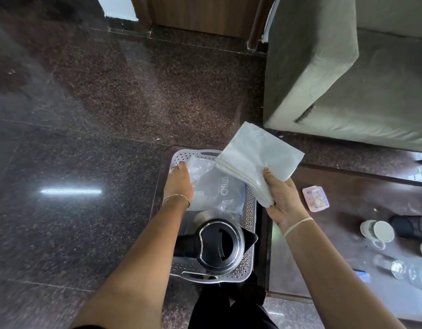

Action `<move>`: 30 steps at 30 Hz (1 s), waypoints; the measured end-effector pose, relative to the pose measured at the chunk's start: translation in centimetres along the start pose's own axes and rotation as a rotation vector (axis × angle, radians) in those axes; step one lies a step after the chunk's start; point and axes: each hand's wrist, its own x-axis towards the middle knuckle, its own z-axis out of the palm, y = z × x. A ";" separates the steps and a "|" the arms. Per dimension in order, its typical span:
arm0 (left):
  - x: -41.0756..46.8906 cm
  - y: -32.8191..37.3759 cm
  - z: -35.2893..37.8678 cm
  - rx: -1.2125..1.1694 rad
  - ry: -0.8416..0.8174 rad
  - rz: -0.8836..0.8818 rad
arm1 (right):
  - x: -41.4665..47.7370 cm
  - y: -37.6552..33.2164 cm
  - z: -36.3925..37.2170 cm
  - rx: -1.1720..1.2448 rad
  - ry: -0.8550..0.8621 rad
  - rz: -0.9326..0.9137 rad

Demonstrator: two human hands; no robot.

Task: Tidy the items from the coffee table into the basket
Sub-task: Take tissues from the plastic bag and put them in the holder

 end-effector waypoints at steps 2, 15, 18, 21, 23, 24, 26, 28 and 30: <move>-0.1 0.2 -0.1 0.026 -0.023 0.031 | -0.1 0.1 0.1 -0.002 0.010 0.006; -0.7 3.5 0.7 -0.325 -0.689 0.020 | 0.1 1.0 -0.1 -0.038 0.021 0.044; -0.4 3.7 1.1 -0.272 -0.788 -0.006 | 0.1 0.9 -0.9 -0.027 0.008 0.052; -0.4 4.0 0.9 -0.295 -0.822 -0.097 | -0.2 0.5 -1.6 -0.019 0.003 0.052; -0.4 4.8 0.3 -0.416 -0.770 -0.174 | -0.5 -0.1 -2.0 -0.019 0.000 0.049; -0.3 5.6 -0.2 -0.493 -0.713 -0.203 | -0.8 -0.4 -2.2 -0.016 -0.003 0.048; -0.3 7.7 -1.6 -0.668 -0.586 -0.240 | -1.4 -1.2 -2.5 -0.011 -0.011 0.051; -0.6 9.8 -3.3 -0.893 -0.534 -0.231 | -2.3 -2.4 -2.8 -0.008 -0.025 0.048; -1.2 11.8 -5.0 -1.060 -0.552 -0.196 | -3.2 -3.8 -3.3 -0.023 -0.051 0.036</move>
